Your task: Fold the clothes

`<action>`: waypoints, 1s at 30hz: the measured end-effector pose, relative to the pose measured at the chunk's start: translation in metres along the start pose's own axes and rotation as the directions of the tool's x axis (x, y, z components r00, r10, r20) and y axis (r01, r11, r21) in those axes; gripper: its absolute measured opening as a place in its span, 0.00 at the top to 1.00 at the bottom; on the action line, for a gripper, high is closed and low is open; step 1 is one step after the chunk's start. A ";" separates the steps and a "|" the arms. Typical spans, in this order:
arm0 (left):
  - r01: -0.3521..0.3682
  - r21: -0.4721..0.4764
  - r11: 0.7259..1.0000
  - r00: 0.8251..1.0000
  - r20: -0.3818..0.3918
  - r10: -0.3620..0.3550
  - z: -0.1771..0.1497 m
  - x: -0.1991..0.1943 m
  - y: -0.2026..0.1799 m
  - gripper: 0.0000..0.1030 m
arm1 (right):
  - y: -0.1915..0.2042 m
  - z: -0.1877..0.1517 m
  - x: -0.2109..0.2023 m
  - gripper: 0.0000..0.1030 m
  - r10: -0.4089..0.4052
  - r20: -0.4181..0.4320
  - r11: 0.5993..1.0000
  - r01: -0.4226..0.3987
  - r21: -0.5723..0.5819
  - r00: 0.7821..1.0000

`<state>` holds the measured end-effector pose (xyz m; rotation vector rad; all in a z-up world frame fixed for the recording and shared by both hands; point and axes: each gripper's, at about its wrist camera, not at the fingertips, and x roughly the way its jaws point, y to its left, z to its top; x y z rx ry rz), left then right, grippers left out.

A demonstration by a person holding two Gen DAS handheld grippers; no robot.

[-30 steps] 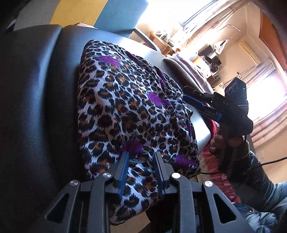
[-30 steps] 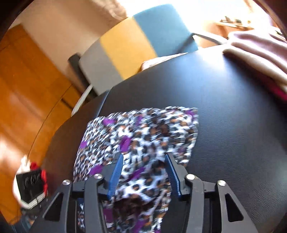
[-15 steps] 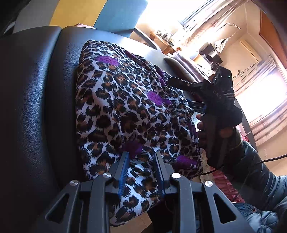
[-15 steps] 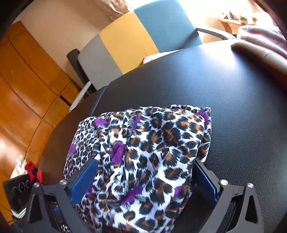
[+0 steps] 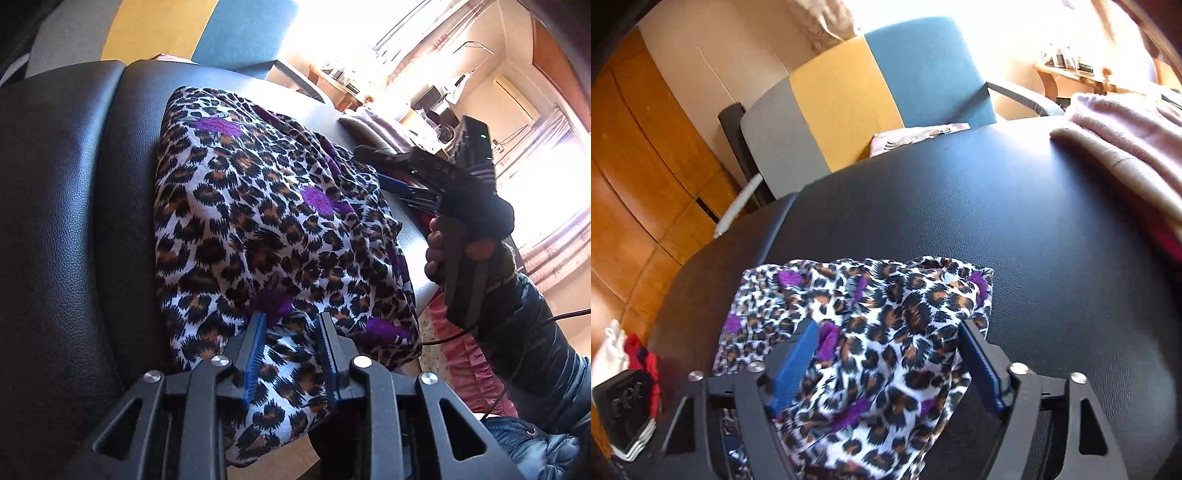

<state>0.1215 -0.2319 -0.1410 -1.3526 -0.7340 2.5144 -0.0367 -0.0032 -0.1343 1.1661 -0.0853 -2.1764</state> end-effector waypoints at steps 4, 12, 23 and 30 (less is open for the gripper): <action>-0.017 0.021 1.000 1.000 0.001 0.017 0.000 0.000 -0.004 0.73 | 0.007 0.002 0.003 0.90 -0.127 -0.018 0.987 0.124 -0.103 0.992; -0.072 0.122 0.990 0.997 -0.013 0.074 -0.001 0.003 -0.021 0.73 | 0.025 0.028 -0.042 0.95 -0.161 0.164 0.949 0.199 -0.246 0.973; -0.072 0.113 0.991 0.994 -0.070 0.081 0.013 0.007 -0.025 0.73 | -0.036 0.009 -0.004 0.81 -0.114 0.031 0.992 0.115 -0.044 0.993; -0.043 0.017 0.999 0.999 -0.004 0.043 0.027 -0.007 -0.011 0.73 | -0.015 0.001 -0.070 0.52 0.135 0.047 0.988 -0.131 -0.084 0.990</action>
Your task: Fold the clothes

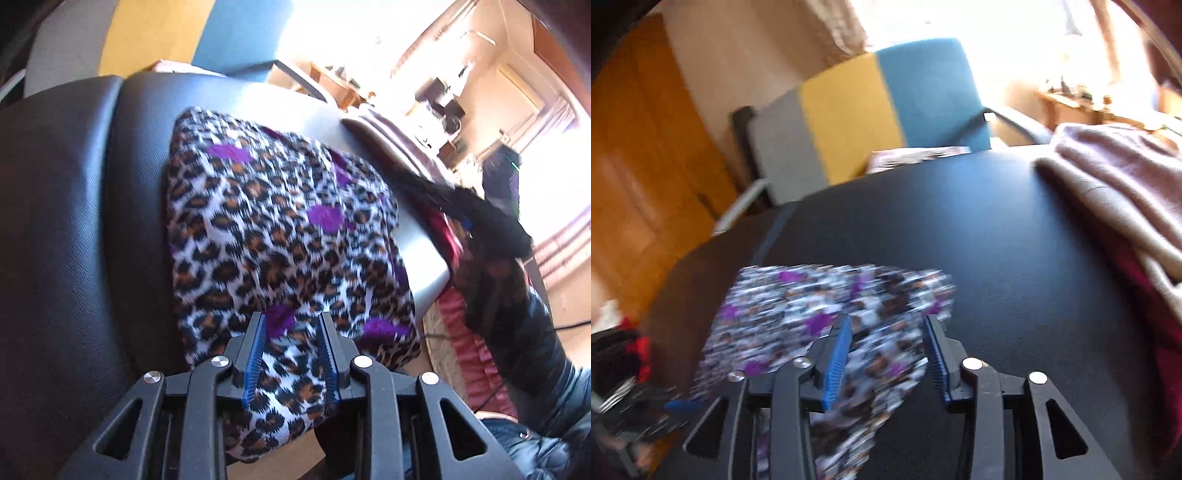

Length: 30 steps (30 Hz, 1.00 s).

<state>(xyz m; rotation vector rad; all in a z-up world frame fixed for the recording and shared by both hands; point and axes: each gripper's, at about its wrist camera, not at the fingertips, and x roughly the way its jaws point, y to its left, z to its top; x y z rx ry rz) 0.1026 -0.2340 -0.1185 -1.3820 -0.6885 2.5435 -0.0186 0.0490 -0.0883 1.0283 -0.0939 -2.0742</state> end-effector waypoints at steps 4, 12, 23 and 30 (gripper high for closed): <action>-0.018 0.002 1.000 1.000 -0.009 0.018 0.002 0.006 0.000 0.73 | 0.033 -0.026 -0.008 0.40 0.201 -0.106 0.978 -0.205 -0.025 0.974; -0.061 0.063 0.996 0.997 -0.033 0.063 -0.004 0.016 -0.011 0.72 | 0.070 -0.070 0.019 0.78 0.144 -0.241 0.985 -0.162 -0.056 0.960; -0.017 0.013 1.000 1.000 -0.011 0.017 -0.011 0.008 0.002 0.72 | 0.060 -0.099 -0.010 1.00 0.019 -0.274 0.987 -0.061 -0.145 0.961; -0.021 0.074 0.997 0.998 0.053 0.017 -0.001 -0.002 -0.011 0.72 | 0.065 -0.077 -0.032 0.95 0.017 -0.207 0.986 -0.051 -0.161 0.978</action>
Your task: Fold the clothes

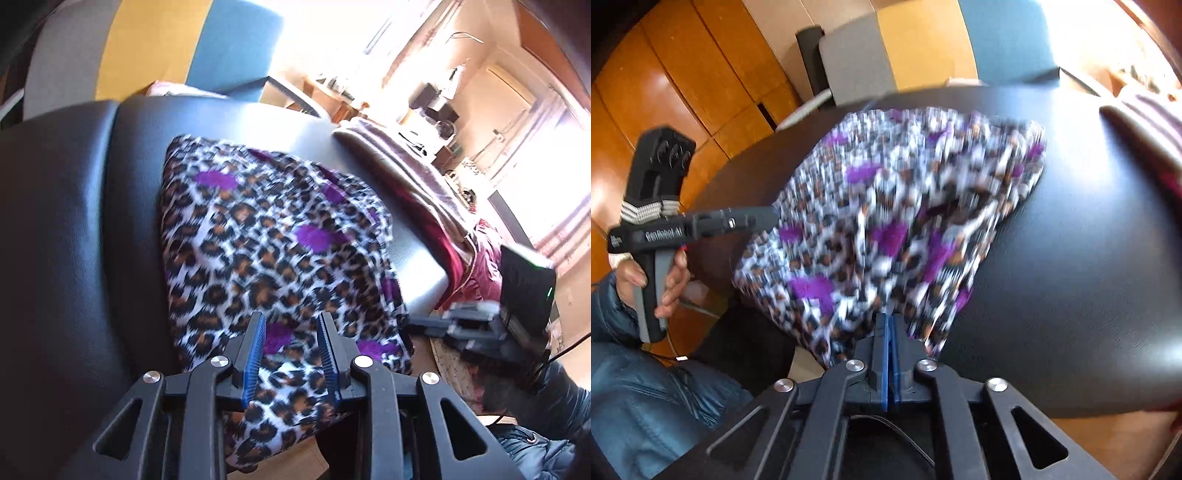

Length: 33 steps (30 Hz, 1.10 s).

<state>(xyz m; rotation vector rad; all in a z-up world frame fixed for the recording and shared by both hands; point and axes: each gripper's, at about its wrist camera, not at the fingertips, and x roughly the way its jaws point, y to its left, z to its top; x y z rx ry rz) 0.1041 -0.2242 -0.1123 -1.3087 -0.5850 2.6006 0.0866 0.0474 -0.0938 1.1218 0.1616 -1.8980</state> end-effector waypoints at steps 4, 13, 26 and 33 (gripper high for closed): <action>-0.008 0.038 0.999 0.999 -0.033 0.009 -0.002 0.012 -0.010 0.72 | 0.008 0.041 -0.018 0.83 -0.051 0.129 0.997 0.059 -0.057 0.990; -0.045 0.139 0.989 0.997 -0.058 0.053 -0.026 0.033 -0.030 0.69 | -0.004 0.090 0.056 0.73 -0.256 0.119 0.966 0.259 -0.013 0.959; -0.093 0.005 0.996 0.987 0.133 0.091 0.057 0.006 -0.001 0.69 | -0.032 0.084 0.064 0.73 -0.271 0.192 0.958 0.283 -0.038 0.943; -0.258 -0.071 0.964 0.963 0.067 0.262 0.096 0.068 0.020 0.69 | -0.039 0.088 0.079 0.73 -0.236 0.198 0.967 0.249 -0.046 0.951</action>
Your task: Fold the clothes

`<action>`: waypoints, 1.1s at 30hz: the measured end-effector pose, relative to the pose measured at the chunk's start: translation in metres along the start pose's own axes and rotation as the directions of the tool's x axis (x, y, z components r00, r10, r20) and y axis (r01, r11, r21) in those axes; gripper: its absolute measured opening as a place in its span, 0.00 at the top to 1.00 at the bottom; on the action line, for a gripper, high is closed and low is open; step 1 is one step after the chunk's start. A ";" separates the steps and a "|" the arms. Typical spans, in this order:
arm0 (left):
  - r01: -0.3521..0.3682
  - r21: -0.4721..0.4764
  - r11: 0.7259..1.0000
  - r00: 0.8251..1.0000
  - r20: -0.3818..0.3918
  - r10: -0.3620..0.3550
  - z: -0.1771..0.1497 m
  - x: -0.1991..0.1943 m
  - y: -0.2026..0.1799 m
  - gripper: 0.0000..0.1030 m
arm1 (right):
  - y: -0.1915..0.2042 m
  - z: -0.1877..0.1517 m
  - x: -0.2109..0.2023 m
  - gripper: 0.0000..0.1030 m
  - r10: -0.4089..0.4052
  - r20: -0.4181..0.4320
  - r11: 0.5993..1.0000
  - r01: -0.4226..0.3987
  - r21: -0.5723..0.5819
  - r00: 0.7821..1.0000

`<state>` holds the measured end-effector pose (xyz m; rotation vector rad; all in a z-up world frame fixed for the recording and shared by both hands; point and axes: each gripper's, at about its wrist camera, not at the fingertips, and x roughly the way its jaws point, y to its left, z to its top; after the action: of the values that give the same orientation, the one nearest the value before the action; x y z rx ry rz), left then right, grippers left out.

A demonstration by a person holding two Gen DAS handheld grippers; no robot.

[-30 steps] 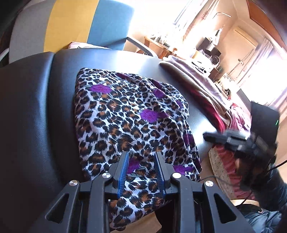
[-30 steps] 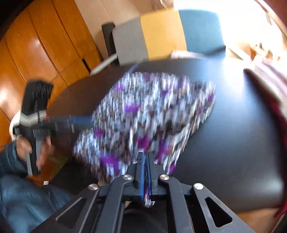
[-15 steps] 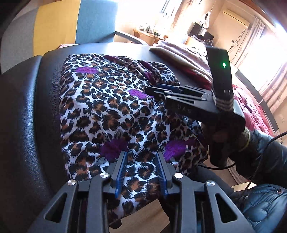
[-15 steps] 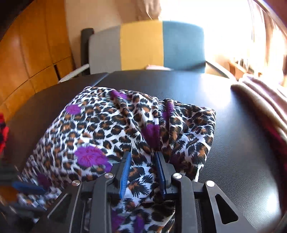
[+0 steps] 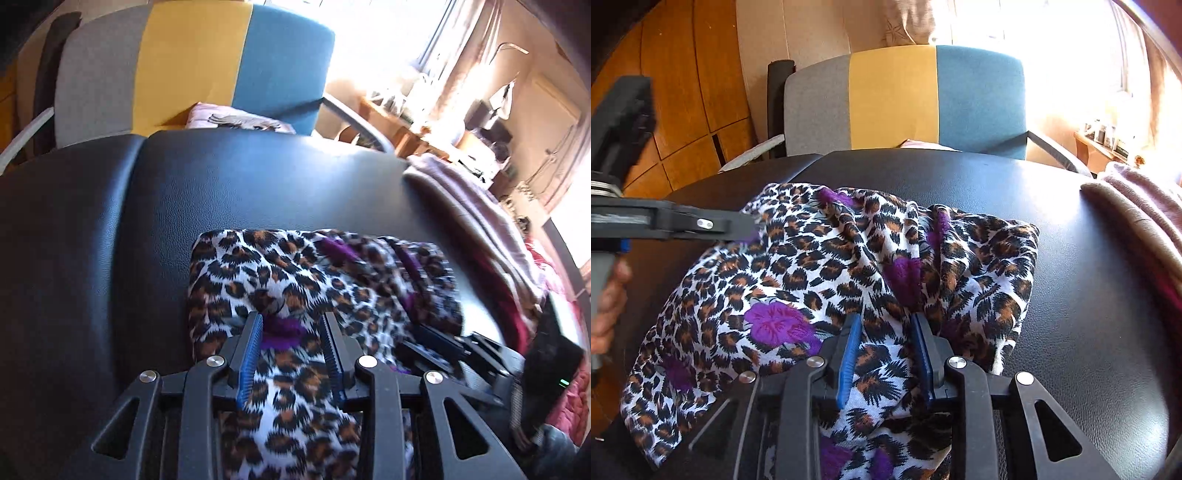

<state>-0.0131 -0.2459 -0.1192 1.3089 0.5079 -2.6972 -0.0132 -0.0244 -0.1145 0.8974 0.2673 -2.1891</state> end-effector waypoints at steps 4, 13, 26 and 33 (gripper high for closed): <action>-0.107 0.088 0.990 0.993 0.064 0.101 -0.010 0.016 -0.017 0.69 | -0.005 -0.001 0.005 0.73 0.020 0.008 1.000 -0.020 0.015 1.000; -0.110 0.072 0.991 0.992 0.074 0.105 0.002 0.024 -0.015 0.68 | -0.006 -0.004 0.006 0.72 0.056 0.017 0.997 -0.056 0.046 0.998; 0.209 -0.276 0.938 0.977 0.013 -0.214 0.000 -0.020 0.087 0.49 | -0.048 -0.002 -0.040 0.12 0.195 0.058 0.936 -0.204 0.287 0.979; 0.337 -0.249 0.908 0.931 -0.052 -0.360 -0.003 0.008 0.066 0.44 | -0.066 -0.013 -0.013 0.07 0.180 -0.017 0.919 -0.162 0.359 0.984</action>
<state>-0.0003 -0.3061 -0.1438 1.3986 1.1400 -2.7318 -0.0464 0.0347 -0.1204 1.1282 -0.1895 -2.0864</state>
